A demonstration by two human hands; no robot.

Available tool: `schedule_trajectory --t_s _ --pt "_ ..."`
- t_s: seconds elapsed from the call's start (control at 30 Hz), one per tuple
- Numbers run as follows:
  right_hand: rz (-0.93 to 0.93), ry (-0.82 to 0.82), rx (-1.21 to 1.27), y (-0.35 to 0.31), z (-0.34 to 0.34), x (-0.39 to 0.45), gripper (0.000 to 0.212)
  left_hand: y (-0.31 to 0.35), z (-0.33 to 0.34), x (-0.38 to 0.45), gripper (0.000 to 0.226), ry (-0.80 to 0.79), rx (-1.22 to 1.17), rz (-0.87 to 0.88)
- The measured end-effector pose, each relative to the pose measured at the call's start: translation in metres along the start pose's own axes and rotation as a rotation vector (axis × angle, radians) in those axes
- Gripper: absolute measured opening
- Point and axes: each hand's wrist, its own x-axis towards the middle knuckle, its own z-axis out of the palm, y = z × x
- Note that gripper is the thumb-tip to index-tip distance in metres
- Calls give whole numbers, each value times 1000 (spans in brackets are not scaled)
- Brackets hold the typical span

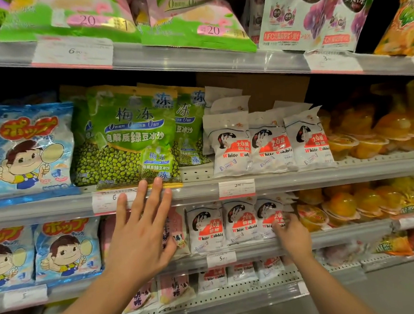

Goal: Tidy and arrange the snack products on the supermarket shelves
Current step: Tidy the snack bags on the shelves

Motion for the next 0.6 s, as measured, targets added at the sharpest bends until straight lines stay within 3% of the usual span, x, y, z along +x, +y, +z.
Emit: schedule_trajectory --t_s 0.1,0.33,0.47,0.6 --pt "-13 -71 5 -1 1 1 41 0 1 0 94 2 -6 -1" --pt "8 -99 20 -14 -1 0 47 1 0 1 95 -8 -9 -7" --pt "-49 123 -2 -17 -1 -18 39 2 -2 1 96 -34 -29 -11" --pt "-365 319 39 -50 6 -64 30 1 -5 -1 99 -37 -61 -16"
